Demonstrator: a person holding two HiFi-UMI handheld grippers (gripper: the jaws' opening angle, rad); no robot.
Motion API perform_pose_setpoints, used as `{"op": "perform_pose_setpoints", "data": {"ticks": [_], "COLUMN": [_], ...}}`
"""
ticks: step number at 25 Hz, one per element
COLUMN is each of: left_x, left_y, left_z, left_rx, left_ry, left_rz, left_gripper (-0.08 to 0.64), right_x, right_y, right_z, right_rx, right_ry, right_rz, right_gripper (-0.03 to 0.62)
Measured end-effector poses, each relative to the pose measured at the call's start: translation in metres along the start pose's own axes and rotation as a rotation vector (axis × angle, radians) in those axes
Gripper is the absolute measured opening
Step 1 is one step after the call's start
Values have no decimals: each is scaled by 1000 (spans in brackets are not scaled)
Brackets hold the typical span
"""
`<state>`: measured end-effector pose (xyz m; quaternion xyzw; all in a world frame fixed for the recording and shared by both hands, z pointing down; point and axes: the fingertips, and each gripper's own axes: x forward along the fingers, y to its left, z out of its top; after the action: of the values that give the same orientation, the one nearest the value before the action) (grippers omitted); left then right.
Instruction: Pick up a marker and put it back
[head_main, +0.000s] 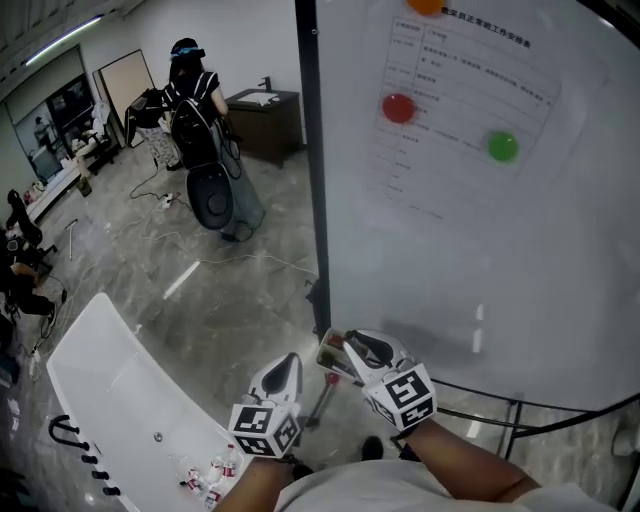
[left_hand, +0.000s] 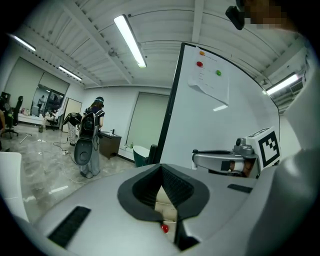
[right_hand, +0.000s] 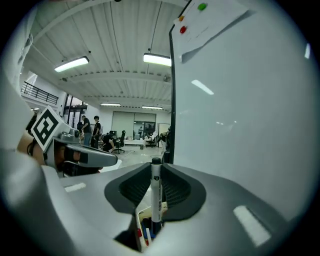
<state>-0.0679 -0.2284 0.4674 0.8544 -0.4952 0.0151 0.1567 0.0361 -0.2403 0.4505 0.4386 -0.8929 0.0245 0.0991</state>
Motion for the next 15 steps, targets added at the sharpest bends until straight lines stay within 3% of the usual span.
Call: {"op": "perform_pose_setpoints", "data": {"ticks": [8, 15], "left_x": [13, 14], "left_y": [-14, -13], "left_z": [10, 17], "left_rx": [40, 25], "left_ry": [-8, -31], "left_rz": [-51, -62], "left_gripper": [3, 5], "right_x": [-10, -7], "right_y": [-4, -2], "right_z": [14, 19], "right_rx": [42, 52], "right_ry": [-62, -67], "right_rz": [-31, -23], "right_gripper": [68, 69]}}
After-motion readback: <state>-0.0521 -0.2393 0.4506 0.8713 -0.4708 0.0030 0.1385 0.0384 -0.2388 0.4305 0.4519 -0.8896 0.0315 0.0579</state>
